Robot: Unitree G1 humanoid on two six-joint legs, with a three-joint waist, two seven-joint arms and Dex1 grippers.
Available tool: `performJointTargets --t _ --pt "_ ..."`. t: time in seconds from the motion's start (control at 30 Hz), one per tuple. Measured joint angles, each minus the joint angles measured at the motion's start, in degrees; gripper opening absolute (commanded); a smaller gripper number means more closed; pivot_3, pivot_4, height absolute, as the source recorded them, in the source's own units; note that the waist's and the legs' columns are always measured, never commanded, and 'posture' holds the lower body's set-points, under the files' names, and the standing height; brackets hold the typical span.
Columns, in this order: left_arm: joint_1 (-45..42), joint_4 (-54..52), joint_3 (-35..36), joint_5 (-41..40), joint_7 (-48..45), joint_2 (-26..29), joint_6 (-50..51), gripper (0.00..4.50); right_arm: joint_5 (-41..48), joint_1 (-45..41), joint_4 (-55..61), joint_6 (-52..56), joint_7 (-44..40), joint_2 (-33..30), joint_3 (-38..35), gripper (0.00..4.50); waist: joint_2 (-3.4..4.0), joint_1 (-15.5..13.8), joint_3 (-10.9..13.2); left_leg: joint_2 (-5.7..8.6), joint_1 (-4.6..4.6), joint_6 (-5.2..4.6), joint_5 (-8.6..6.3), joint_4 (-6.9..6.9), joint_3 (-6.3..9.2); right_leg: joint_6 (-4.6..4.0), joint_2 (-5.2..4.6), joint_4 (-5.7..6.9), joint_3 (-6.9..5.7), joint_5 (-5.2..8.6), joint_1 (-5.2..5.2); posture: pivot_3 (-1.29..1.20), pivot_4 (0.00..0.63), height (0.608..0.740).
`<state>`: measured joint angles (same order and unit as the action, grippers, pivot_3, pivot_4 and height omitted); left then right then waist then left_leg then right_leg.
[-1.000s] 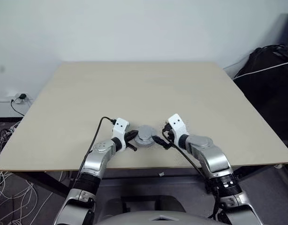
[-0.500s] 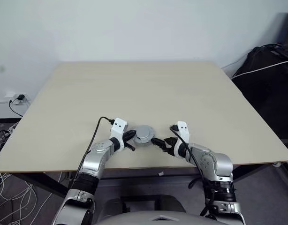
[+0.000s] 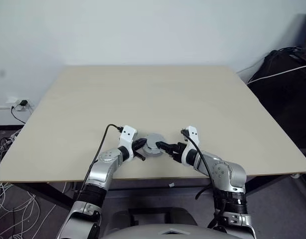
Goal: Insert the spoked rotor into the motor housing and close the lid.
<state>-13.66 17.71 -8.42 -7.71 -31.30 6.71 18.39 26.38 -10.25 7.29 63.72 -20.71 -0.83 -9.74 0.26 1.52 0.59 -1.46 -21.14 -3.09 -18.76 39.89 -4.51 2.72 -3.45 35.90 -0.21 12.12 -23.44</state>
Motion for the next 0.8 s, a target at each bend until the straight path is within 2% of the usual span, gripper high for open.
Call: performJointTargets --t 0.8 --pt "0.00 -0.02 0.02 -0.03 -0.01 0.08 -0.01 0.00 1.15 -0.51 -5.07 0.12 4.69 2.82 0.69 4.46 0.01 0.11 -0.01 -0.01 0.00 0.00 0.00 0.00 0.00 0.02 0.00 0.00 0.01 -0.01 0.00 0.00 0.000 0.740"
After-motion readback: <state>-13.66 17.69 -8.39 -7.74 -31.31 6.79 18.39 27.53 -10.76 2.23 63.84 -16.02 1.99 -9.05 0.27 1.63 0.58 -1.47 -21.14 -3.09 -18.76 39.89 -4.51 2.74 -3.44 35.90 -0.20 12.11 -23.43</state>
